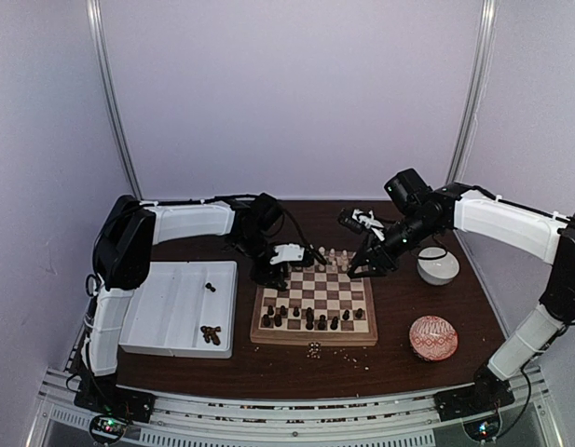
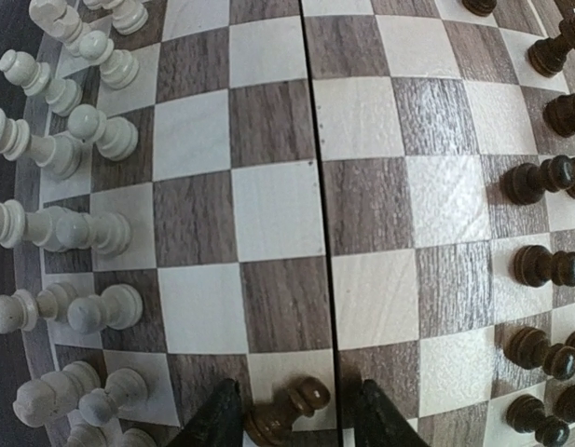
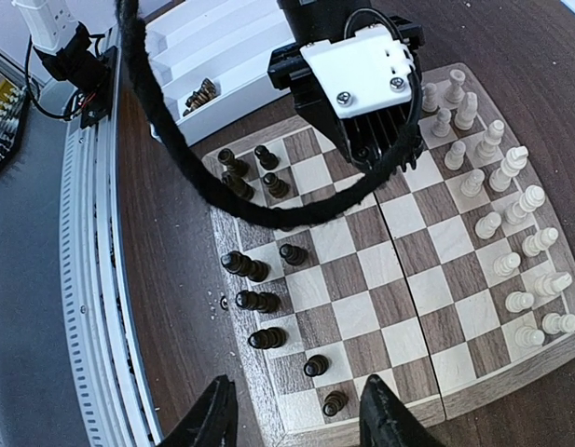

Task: Set up the chess pieces on the board
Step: Pick up the pawn from the chessboard.

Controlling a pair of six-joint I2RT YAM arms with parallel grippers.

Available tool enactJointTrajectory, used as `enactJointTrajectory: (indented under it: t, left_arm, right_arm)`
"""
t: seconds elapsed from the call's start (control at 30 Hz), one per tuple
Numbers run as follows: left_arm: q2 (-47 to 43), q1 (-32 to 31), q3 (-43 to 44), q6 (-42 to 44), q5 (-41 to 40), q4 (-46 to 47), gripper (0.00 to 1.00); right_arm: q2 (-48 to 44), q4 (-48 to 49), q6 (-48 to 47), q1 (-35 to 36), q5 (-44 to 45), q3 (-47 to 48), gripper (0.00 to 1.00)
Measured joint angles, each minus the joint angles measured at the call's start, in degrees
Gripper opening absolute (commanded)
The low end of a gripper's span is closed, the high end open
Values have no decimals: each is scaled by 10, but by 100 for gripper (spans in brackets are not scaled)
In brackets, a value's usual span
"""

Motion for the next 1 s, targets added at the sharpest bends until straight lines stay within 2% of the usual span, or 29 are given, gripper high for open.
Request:
enactJointTrajectory:
  t: [0.27,0.47,0.63,1.0]
  left_arm:
    - [-5,0,-6,-1,-3,-5,35]
    - [-12,0,-17,-4,-14,-4,41]
    - [-31,0,-44,-7,-25,-5,38]
    - [-32,-9,-45,-14,-30,-5,26]
  right_arm:
    - [6,-3,-9,-3,-9,0,44]
    - [14,-7,-10,-3,-14,0,44]
    - [14,-8,-10,-4,-18,0,43]
    - [14,-9,-13,-6,-19,0,42]
